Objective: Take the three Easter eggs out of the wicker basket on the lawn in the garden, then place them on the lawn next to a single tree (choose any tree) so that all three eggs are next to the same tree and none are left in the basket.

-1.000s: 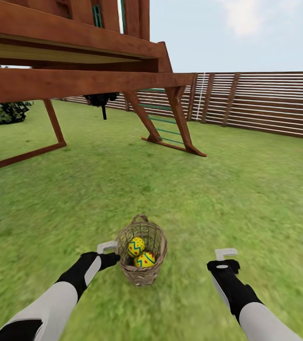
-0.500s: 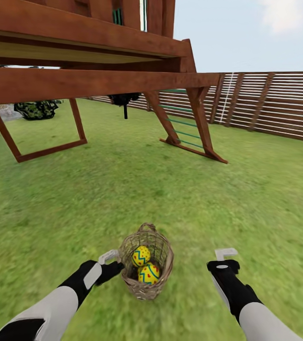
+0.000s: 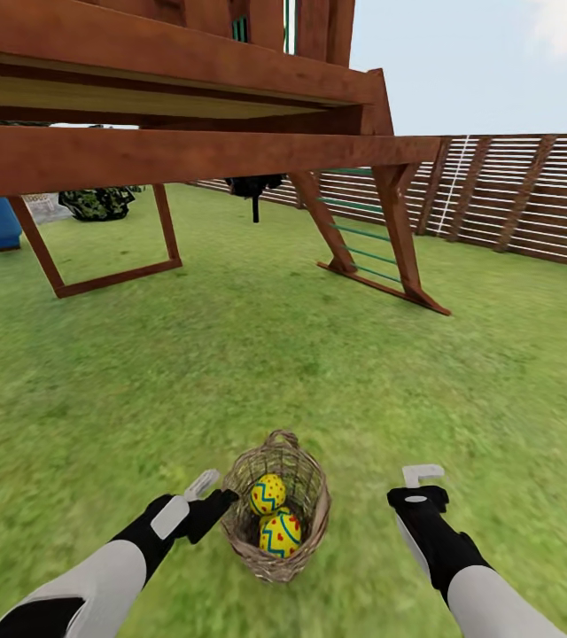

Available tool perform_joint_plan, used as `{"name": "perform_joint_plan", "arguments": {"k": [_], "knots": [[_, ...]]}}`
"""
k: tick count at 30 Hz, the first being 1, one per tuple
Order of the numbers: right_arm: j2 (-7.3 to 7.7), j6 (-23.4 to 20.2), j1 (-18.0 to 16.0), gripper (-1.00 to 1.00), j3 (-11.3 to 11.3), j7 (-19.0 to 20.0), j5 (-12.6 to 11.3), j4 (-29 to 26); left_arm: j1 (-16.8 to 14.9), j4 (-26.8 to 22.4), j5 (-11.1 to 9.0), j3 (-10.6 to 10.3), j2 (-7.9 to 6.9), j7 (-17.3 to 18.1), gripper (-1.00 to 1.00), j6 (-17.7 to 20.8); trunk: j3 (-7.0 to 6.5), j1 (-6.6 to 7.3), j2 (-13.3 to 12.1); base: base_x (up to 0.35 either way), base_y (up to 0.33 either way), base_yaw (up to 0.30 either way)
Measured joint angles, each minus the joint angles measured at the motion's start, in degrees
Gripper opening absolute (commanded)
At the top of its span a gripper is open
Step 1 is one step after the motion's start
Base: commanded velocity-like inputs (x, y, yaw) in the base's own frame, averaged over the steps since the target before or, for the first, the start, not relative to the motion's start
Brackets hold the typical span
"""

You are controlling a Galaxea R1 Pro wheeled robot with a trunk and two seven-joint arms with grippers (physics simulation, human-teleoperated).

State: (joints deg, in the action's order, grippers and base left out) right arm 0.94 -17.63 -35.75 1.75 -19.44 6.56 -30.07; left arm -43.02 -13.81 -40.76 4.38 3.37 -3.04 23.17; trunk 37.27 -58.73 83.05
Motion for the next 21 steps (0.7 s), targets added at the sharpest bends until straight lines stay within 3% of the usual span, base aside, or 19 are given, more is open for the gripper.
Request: {"name": "perform_joint_plan", "arguments": {"k": [2,4,7,16,17,21], "knots": [[0.0,0.0,0.0,1.0,0.0,0.01,0.0,0.0,0.07,1.05,-1.64,0.04,0.53,0.08,1.0,-2.35,0.0,0.0,0.0,0.004,-0.002,0.002],[0.0,0.0,0.0,1.0,0.0,0.04,-0.01,0.0,0.1,3.55,-4.12,-0.01,1.41,0.12,1.0,-7.13,0.0,0.0,0.0,0.002,-0.001,0.001],[0.02,0.0,0.0,1.0,0.0,0.1,-0.01,0.0,0.12,5.18,-5.44,0.0,2.13,0.08,1.0,-10.66,0.0,0.0,0.0,0.0,0.0,0.0],[0.09,0.08,0.0,1.0,0.0,0.34,-0.01,0.0,0.12,7.17,-6.79,0.15,3.14,0.05,1.0,-13.51,0.0,0.0,0.0,0.0,0.0,0.0],[0.08,0.08,0.0,1.0,-0.01,0.32,-0.01,0.0,0.13,9.45,-9.16,0.18,3.23,-0.13,1.0,-17.25,0.01,0.0,0.0,0.0,0.0,0.0],[0.09,0.08,0.0,1.0,-0.03,0.29,-0.01,-0.01,0.14,11.88,-13.79,0.2,3.3,-3.69,1.0,-23.61,0.0,0.0,0.0,0.0,0.0,0.0]]}}
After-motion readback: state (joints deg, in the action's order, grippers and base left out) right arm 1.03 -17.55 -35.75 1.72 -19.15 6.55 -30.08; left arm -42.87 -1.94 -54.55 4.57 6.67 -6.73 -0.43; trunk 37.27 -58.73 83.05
